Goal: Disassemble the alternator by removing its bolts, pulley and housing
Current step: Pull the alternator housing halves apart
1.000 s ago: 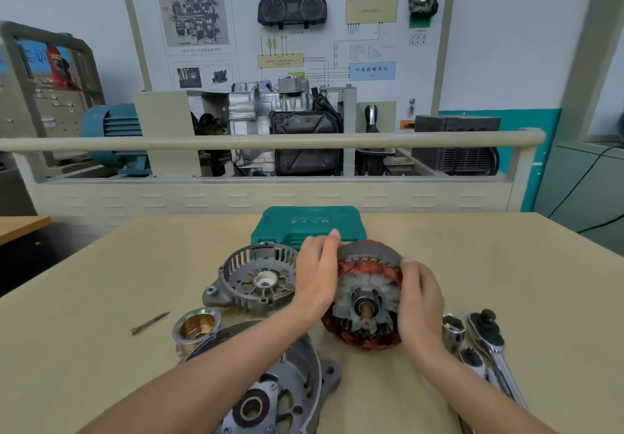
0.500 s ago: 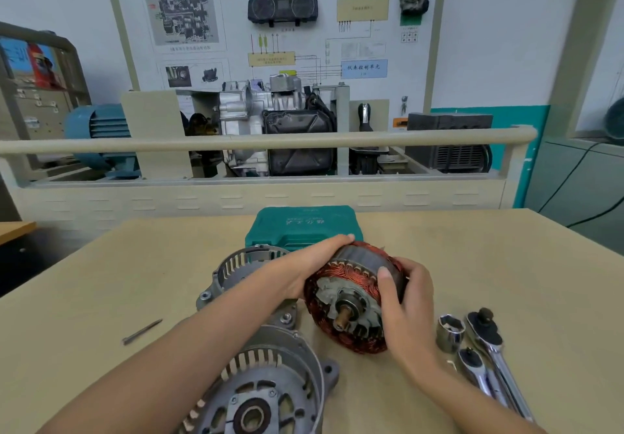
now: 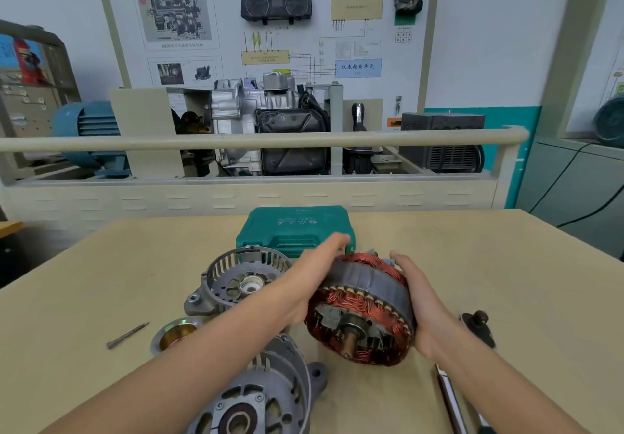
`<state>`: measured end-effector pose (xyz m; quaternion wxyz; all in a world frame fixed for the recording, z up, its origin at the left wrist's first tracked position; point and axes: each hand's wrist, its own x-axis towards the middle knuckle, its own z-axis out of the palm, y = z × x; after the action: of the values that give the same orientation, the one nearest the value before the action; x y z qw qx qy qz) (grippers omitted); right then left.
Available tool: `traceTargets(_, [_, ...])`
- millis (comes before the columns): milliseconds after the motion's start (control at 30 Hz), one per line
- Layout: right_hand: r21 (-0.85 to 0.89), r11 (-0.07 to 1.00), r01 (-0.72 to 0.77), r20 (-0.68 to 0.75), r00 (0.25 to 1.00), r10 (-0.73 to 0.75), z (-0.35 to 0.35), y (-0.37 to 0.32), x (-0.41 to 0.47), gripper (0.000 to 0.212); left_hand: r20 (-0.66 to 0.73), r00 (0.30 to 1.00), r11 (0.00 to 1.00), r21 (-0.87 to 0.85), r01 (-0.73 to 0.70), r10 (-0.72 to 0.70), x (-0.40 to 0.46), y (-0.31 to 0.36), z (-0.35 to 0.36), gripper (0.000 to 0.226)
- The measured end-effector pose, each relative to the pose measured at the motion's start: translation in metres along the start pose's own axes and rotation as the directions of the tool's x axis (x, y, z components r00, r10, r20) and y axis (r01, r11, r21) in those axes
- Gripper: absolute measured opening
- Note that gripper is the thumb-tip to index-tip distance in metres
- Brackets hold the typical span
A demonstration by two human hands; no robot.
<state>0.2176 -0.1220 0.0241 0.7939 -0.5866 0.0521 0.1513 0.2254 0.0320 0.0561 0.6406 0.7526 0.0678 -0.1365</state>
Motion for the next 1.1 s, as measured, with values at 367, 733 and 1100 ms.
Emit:
traceTargets(367, [-0.144, 0.948, 0.283, -0.206, 0.929, -0.309, 0.009, 0.016, 0.003, 0.041, -0.202, 0.968, 0.985, 0.116, -0.129, 0.151, -0.005, -0.008, 0.009, 0.061])
traceTargets(733, [-0.392, 0.414, 0.821, -0.046, 0.433, -0.9, 0.008, -0.002, 0.006, 0.035, -0.189, 0.827, 0.805, -0.192, -0.561, 0.53, 0.0, -0.008, 0.009, 0.035])
traceTargets(1100, [-0.48, 0.506, 0.716, 0.039, 0.594, -0.803, 0.022, 0.016, 0.025, 0.024, -0.188, 0.91, 0.924, -0.029, -0.381, 0.369, 0.012, -0.028, -0.004, 0.055])
